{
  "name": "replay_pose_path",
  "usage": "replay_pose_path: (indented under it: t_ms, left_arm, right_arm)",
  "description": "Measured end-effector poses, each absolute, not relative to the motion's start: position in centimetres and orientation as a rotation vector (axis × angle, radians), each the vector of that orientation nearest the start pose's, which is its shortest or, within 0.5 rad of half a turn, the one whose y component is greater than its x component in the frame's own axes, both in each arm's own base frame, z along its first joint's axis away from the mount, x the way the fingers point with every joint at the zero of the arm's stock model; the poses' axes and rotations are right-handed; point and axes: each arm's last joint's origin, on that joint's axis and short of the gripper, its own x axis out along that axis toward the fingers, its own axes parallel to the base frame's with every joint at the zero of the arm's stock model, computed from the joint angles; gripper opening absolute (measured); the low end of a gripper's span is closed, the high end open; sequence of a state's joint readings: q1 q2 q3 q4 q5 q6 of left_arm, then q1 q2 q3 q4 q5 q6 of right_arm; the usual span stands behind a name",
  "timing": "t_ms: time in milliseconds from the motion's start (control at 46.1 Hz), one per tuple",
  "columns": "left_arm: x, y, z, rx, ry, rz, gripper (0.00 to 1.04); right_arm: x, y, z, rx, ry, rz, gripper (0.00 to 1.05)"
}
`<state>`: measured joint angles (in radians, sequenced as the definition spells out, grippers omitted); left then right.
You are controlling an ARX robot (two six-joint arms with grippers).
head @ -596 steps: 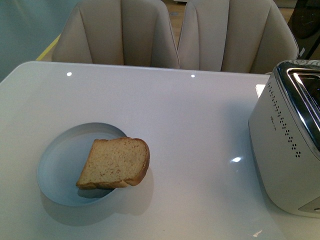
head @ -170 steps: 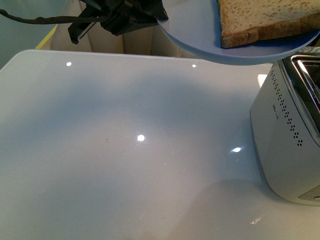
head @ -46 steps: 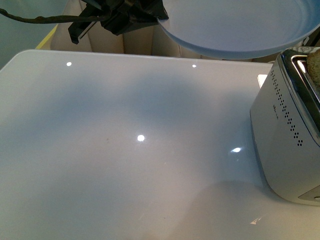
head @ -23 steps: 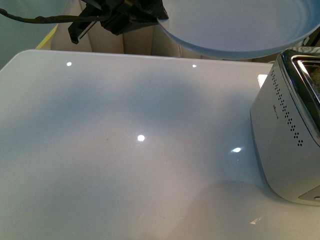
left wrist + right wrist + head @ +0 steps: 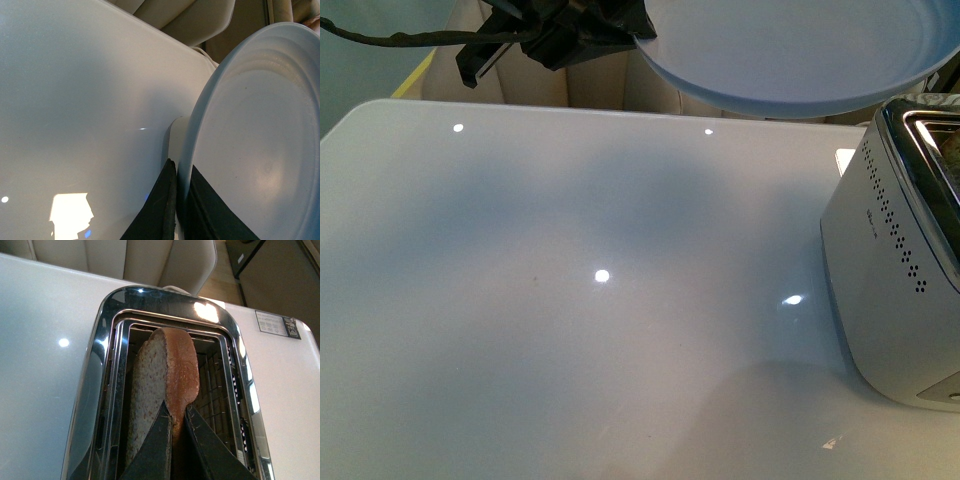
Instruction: Left arm holds plate, right arm toasts bread
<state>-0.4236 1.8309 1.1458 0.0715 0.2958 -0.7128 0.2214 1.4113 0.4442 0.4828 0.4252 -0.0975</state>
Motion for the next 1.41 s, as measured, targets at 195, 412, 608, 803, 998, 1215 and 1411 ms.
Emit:
replay_pose_path:
  t_ms: [195, 412, 608, 803, 998, 1215, 1411]
  left_arm:
    - [35.5, -16.9, 19.5, -0.619, 0.844, -0.442, 0.03]
    - [35.5, -16.9, 19.5, -0.619, 0.844, -0.442, 0.03]
    - [35.5, -17.0, 19.5, -0.619, 0.844, -0.442, 0.03]
    - [35.5, -16.9, 19.5, -0.619, 0.844, -0.442, 0.03]
    - [35.5, -17.0, 19.5, -0.619, 0.844, -0.442, 0.03]
    - [35.5, -17.0, 19.5, -0.619, 0.844, -0.443, 0.03]
    - [35.5, -17.0, 19.5, -0.619, 0.844, -0.443, 0.03]
  right_arm:
    - [24.8, 4.4, 14.9, -0.231, 0.476, -0.177, 0.03]
    - [24.6, 4.4, 14.6, -0.217, 0.483, -0.162, 0.26]
    - [24.1, 4.1, 14.9, -0.203, 0.480, -0.160, 0.51]
    - [22.5, 3.0, 17.1, -0.112, 0.388, -0.175, 0.80]
    - [18.4, 0.9, 20.3, -0.009, 0.263, -0.218, 0.96]
    - [16.9, 0.4, 21.4, 0.013, 0.192, -0.241, 0.96]
    - [16.1, 0.1, 20.3, 0.022, 0.023, -0.012, 0.72]
